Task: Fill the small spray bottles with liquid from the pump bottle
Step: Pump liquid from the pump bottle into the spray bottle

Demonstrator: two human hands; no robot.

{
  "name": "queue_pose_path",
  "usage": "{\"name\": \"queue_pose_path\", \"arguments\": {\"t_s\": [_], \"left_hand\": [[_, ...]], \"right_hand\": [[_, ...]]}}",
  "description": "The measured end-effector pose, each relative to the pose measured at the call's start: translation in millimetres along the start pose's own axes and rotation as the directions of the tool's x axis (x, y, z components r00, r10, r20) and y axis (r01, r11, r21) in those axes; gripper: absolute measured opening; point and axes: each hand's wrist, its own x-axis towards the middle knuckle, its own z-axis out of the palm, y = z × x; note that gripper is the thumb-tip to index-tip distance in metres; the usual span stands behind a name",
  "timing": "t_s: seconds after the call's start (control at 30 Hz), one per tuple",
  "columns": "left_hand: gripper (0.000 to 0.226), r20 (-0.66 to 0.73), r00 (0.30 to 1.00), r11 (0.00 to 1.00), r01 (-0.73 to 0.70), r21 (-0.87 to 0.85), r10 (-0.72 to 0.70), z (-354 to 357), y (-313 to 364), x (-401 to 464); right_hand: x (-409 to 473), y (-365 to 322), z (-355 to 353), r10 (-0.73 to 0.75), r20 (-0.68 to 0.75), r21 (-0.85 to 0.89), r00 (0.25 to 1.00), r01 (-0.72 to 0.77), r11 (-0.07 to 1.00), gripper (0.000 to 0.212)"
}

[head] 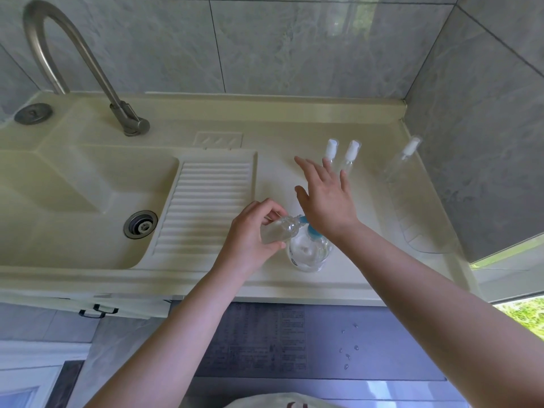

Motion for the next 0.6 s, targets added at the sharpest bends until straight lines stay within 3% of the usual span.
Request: {"name": "queue_pose_path", "arguments": {"t_s": [0.37,0.6], "left_hand": [[0.050,0.008,1.000,1.000,-0.003,0.001,0.003,0.9,-1.7,-0.9],[0.048,0.025,0.999,0.998,0.046,-0.049,-0.045,-0.5,0.8,-0.9]], "right_hand": [[1.8,1.5,-1.8,-0.028,-0.003,-0.030,1.000,0.028,0.999,0.058],[5.6,1.2,-7.1,0.027,0.036,0.180,0.999,-0.033,0.983,0.058]]}}
